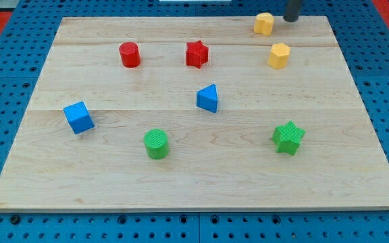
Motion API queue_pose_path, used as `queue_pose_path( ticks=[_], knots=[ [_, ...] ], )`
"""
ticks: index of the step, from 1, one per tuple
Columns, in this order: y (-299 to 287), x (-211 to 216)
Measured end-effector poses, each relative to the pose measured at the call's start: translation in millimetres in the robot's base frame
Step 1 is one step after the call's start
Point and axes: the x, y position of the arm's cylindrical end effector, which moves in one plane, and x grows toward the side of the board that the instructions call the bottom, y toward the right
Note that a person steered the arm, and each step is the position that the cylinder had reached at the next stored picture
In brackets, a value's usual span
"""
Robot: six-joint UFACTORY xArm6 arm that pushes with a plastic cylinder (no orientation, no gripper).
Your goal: Move the yellow heart slightly left
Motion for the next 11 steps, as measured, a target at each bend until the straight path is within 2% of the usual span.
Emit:
queue_pose_path(
  ticks=[3,5,6,7,8,10,11],
  knots=[
    [-33,3],
    [-35,27],
    [-53,25],
    [-76,2],
    [-80,1],
    [-139,22],
    [-131,16]
  ],
)
